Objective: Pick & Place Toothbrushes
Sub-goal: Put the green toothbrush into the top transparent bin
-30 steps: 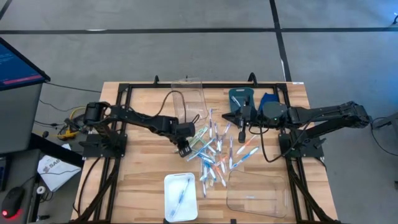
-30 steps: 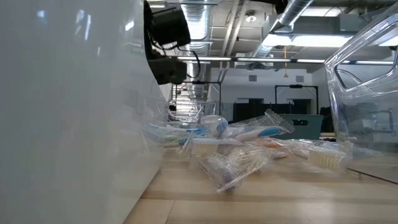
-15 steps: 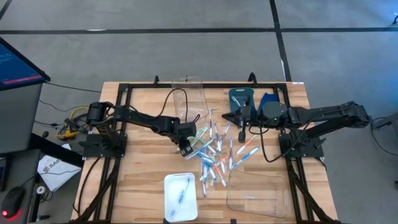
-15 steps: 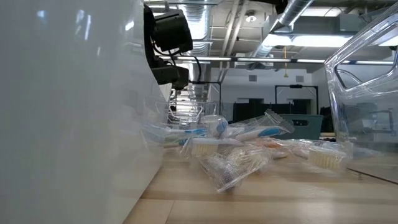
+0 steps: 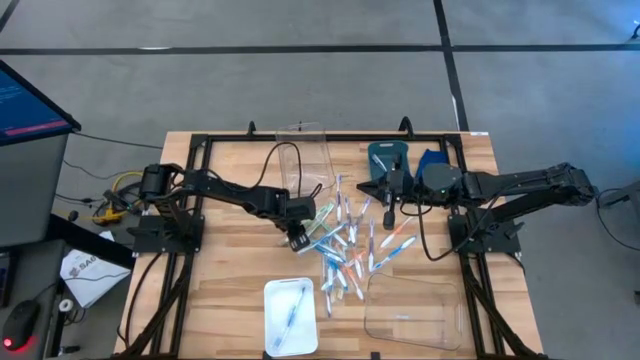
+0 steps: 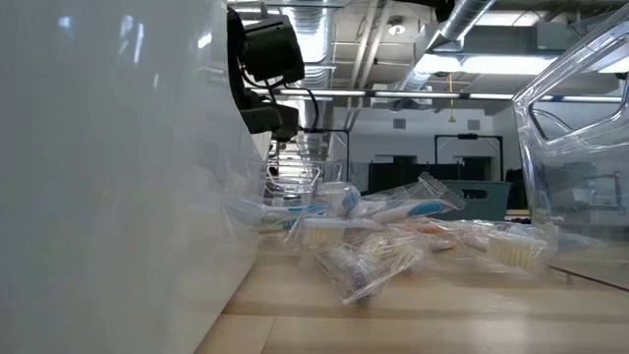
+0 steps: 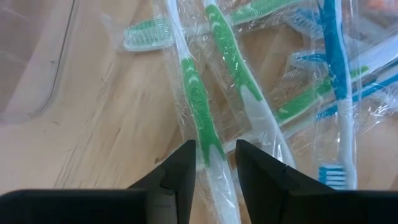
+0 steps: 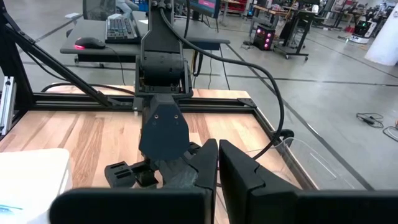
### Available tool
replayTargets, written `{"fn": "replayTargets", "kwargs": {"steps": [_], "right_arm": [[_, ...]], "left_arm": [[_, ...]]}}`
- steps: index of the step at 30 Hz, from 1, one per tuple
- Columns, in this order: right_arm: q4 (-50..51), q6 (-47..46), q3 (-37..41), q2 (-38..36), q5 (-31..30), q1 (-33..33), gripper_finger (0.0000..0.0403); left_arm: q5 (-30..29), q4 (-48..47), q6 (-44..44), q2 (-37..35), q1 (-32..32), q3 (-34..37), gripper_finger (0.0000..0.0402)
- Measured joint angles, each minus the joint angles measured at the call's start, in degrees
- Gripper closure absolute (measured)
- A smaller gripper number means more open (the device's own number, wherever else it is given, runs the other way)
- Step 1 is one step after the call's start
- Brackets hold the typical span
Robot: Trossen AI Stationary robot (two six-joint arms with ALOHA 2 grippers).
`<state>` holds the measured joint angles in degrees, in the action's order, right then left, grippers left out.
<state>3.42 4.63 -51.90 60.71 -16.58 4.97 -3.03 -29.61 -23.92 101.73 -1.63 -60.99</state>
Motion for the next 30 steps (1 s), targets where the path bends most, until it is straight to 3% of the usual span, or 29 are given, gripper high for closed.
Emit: {"fn": "replayTargets", "kwargs": {"steps": [22,30], "right_arm": [[0.0,0.4,0.0,0.0,0.0,0.0,0.0393],[-0.1,0.4,0.0,0.0,0.0,0.0,0.0393]], "left_arm": [[-2.3,-3.9,-1.3,0.0,1.5,0.0,0.0294],[-2.1,-4.2,-12.6,-1.1,0.9,0.0,0.0294]]}}
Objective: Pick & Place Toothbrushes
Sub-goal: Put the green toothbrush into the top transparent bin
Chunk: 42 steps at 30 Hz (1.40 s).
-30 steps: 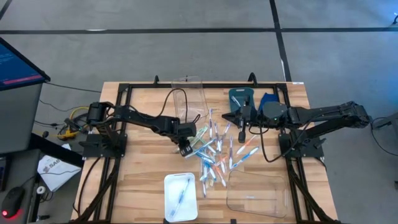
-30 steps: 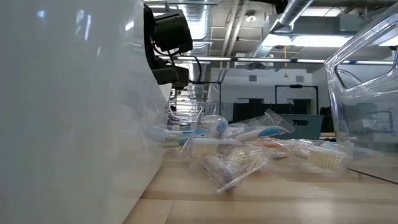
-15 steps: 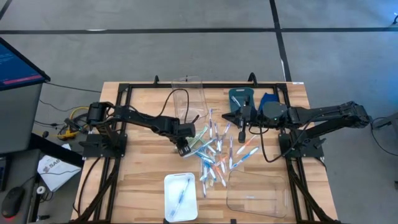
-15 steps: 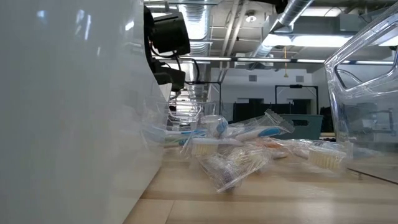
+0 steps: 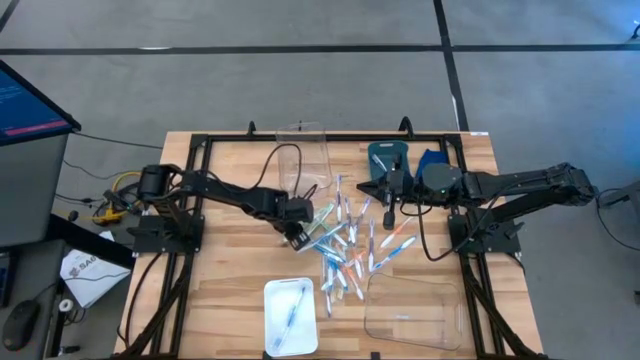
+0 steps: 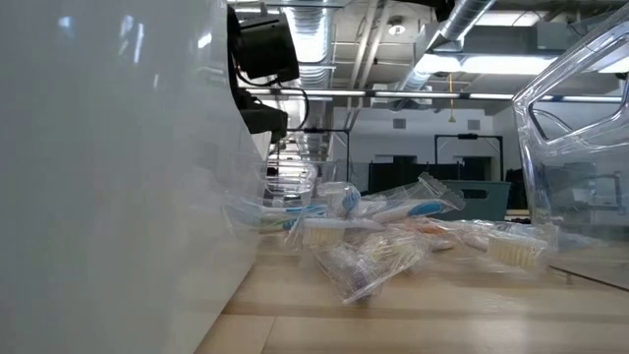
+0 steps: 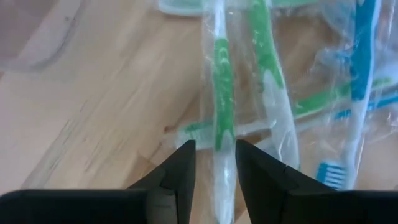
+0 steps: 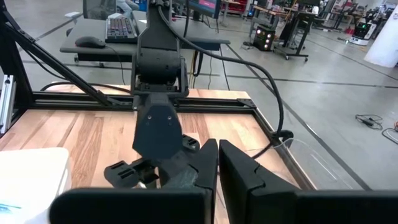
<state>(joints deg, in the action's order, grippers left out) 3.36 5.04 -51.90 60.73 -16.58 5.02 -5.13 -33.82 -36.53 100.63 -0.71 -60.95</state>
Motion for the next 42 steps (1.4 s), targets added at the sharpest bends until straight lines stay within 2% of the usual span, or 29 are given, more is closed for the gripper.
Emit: {"fn": "replayTargets", "kwargs": {"steps": [7,42], "right_arm": [[-0.1,0.0,0.0,0.0,0.0,0.0,0.0393],[-0.8,1.0,0.0,0.0,0.0,0.0,0.0393]], "left_arm": [[-0.8,0.2,-2.4,-0.3,0.4,0.0,0.0294],[-4.4,0.6,-1.2,-0.4,3.0,0.0,0.0294]]}}
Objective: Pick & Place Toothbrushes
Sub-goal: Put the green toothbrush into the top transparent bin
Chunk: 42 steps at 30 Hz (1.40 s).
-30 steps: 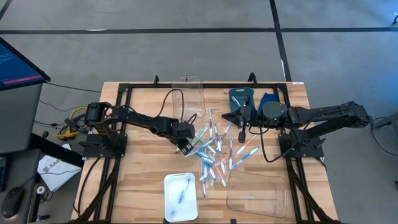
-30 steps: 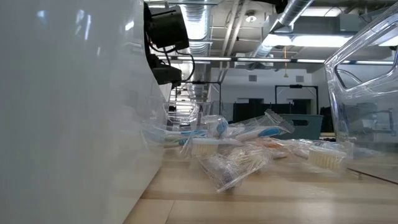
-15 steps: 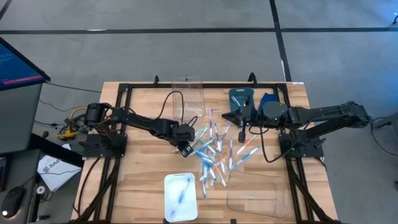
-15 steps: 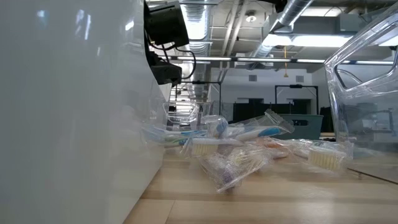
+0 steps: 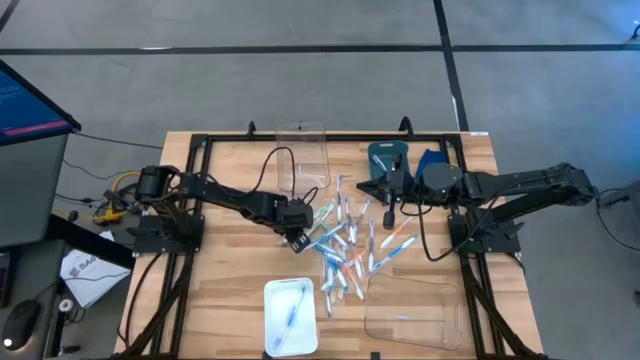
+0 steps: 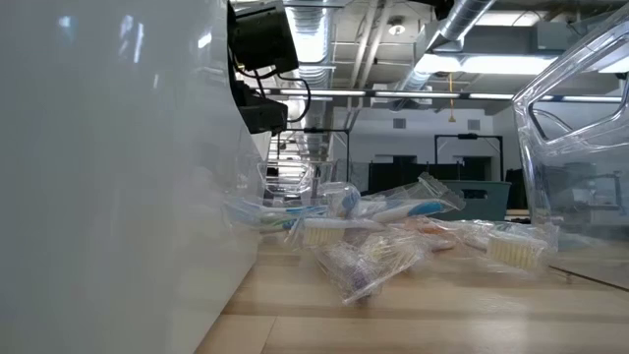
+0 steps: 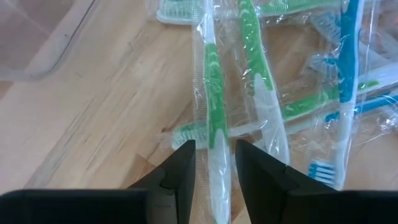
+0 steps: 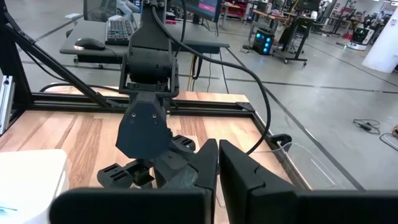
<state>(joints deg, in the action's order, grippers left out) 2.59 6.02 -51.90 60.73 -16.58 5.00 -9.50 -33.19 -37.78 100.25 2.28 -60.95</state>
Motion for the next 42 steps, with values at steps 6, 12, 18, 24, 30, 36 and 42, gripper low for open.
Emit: {"fn": "replayTargets", "kwargs": {"steps": [6,12,18,24,30,36,42], "right_arm": [[0.0,0.0,0.0,0.0,0.0,0.0,0.0393],[-0.1,0.0,0.0,0.0,0.0,0.0,0.0393],[-0.2,0.2,0.0,0.0,0.0,0.0,0.0393],[-0.5,0.1,0.0,0.0,0.0,0.0,0.0393],[-0.6,0.4,0.0,0.0,0.0,0.0,0.0393],[-0.9,0.5,0.0,0.0,0.0,0.0,0.0393],[-0.9,0.6,0.0,0.0,0.0,0.0,0.0393]], "left_arm": [[2.2,0.1,0.1,1.9,0.0,-0.1,0.0289],[2.4,0.2,0.5,2.5,-0.4,-0.1,0.0265],[2.3,0.2,2.0,2.4,-0.5,-0.1,0.0260],[2.3,0.2,2.5,2.6,-0.8,-0.1,0.0302],[2.5,0.0,3.0,2.5,-0.9,-0.1,0.0377],[3.3,-0.9,3.0,0.7,-1.1,0.0,0.0377],[1.7,-2.1,4.4,-2.8,0.0,0.0,0.0387]]}}
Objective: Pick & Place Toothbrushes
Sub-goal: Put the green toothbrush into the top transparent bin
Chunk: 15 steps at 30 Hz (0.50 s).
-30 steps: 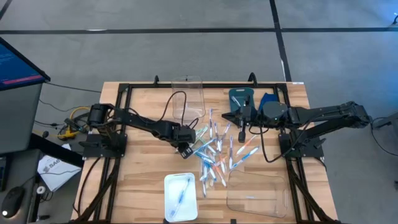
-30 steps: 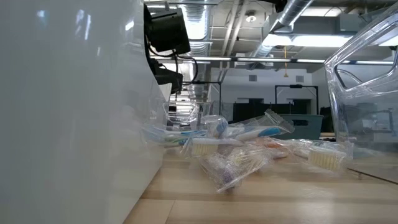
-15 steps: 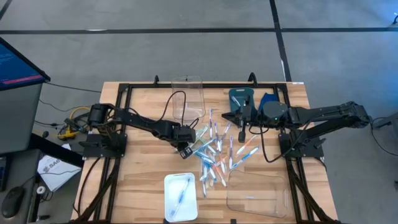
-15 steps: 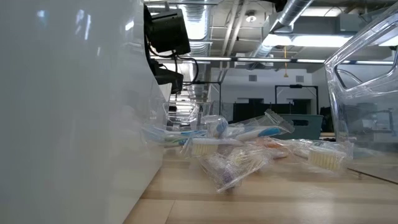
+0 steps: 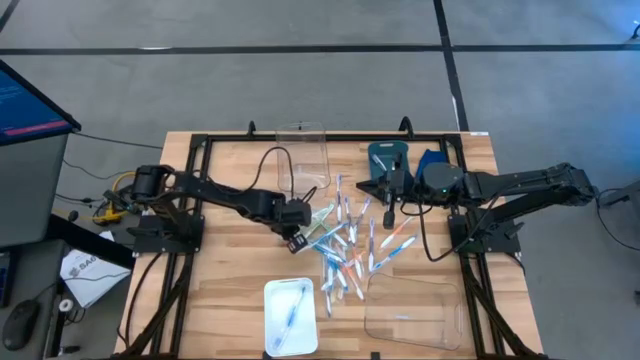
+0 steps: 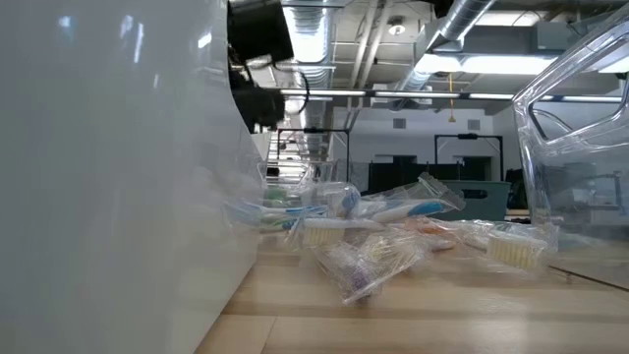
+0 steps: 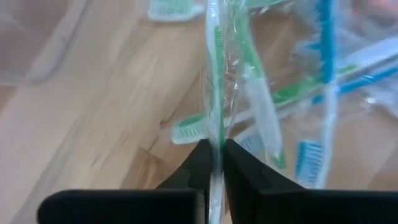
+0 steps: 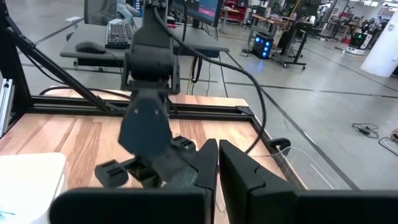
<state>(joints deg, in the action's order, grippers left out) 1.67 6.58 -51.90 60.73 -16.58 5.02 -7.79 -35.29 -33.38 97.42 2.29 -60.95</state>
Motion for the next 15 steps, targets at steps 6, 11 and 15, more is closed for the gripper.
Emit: {"fn": "replayTargets", "kwargs": {"steps": [6,11,15], "right_arm": [[0.0,0.0,0.0,0.0,0.0,0.0,0.0393],[-0.3,0.0,0.0,0.0,0.0,0.0,0.0393],[-0.6,0.0,0.0,0.0,0.0,0.0,0.0393]], "left_arm": [[-7.7,-0.3,0.5,-6.3,2.8,0.0,0.0386],[-16.1,0.1,0.8,-11.9,6.0,0.0,0.0391],[-20.8,2.5,3.3,-14.7,8.7,0.0,0.0390]]}}
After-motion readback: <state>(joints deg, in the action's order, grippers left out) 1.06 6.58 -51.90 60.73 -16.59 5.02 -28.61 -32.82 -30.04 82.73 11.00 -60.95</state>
